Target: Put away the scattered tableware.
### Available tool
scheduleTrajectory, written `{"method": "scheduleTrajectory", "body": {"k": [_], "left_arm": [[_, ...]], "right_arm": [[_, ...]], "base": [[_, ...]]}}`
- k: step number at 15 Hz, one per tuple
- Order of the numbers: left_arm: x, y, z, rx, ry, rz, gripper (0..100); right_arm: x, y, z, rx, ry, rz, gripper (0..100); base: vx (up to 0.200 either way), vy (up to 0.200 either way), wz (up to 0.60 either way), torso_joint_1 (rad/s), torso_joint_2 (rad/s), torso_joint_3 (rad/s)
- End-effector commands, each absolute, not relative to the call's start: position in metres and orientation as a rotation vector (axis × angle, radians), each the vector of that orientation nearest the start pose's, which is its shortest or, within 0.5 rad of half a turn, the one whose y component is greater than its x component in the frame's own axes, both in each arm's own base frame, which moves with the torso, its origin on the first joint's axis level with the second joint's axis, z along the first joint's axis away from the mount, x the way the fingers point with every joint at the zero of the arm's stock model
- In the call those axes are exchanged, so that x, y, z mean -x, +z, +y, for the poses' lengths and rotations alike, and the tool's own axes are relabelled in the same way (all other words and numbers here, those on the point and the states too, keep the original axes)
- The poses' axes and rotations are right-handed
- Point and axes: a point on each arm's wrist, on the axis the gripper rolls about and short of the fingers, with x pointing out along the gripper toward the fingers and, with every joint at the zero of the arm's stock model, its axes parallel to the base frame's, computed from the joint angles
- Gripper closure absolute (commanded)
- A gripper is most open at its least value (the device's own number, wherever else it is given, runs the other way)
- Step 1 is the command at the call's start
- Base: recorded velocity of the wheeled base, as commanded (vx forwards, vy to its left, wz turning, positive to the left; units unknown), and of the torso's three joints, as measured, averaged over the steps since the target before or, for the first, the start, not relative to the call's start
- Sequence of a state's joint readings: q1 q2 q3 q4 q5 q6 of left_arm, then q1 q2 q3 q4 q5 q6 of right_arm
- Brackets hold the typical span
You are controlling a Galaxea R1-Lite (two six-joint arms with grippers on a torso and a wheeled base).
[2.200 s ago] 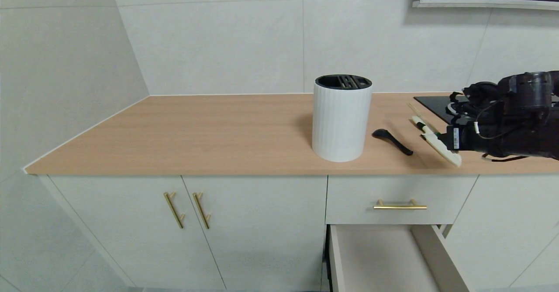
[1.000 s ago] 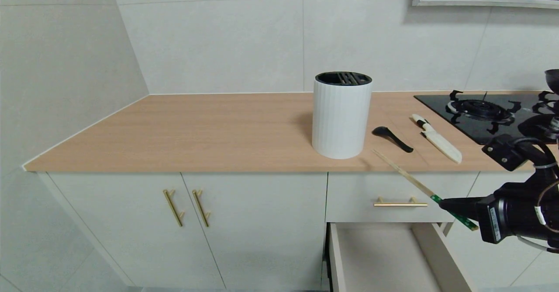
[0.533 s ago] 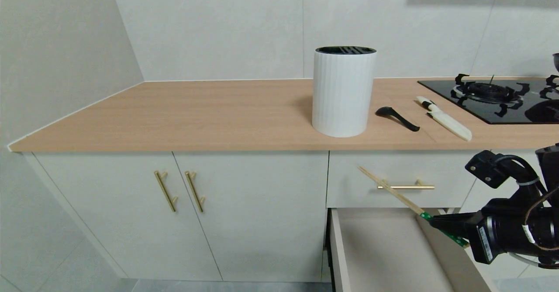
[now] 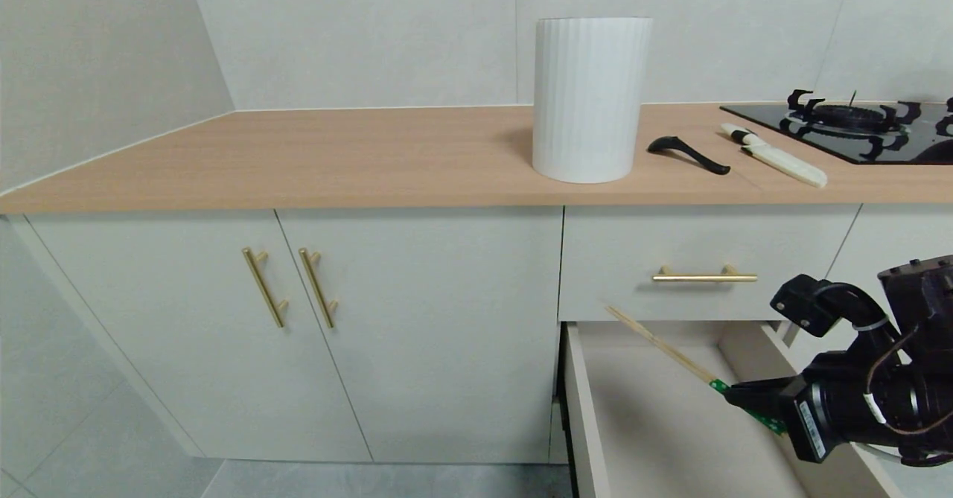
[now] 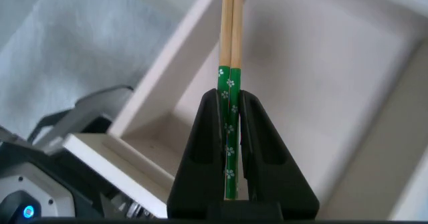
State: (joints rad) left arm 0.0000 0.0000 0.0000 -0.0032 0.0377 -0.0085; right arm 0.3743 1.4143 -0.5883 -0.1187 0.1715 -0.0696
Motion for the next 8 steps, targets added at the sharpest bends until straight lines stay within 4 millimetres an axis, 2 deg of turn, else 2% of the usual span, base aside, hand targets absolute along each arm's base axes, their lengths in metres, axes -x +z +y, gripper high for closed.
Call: {"method": "scheduleTrajectory", "body": {"k": [1, 3, 7, 8], "left_arm": [[0.023, 0.076, 0.001, 0.009, 0.038, -0.002, 0], [0.023, 0.076, 0.001, 0.009, 0.038, -0.002, 0], [0.023, 0.076, 0.001, 0.009, 0.038, -0.002, 0], [0.023, 0.076, 0.001, 0.009, 0.038, -0.002, 0]], "right_arm": [[-0.193, 0.147, 0.080, 0.139, 0.547, 0.720, 100], [-0.194, 0.145, 0.080, 0.141, 0.545, 0.730, 100], [-0.197, 0.141, 0.081, 0.143, 0.543, 0.747, 100], [-0.201, 0.135, 0.083, 0.145, 0.537, 0.775, 100]], "base": [[0.000, 0.000, 0.00, -0.119, 0.47, 0.339], [0.000, 0.000, 0.00, -0.049, 0.20, 0.149], [0.000, 0.000, 0.00, -0.006, 0.03, 0.021], [0.000, 0.000, 0.00, 0.000, 0.00, 0.000]]}}
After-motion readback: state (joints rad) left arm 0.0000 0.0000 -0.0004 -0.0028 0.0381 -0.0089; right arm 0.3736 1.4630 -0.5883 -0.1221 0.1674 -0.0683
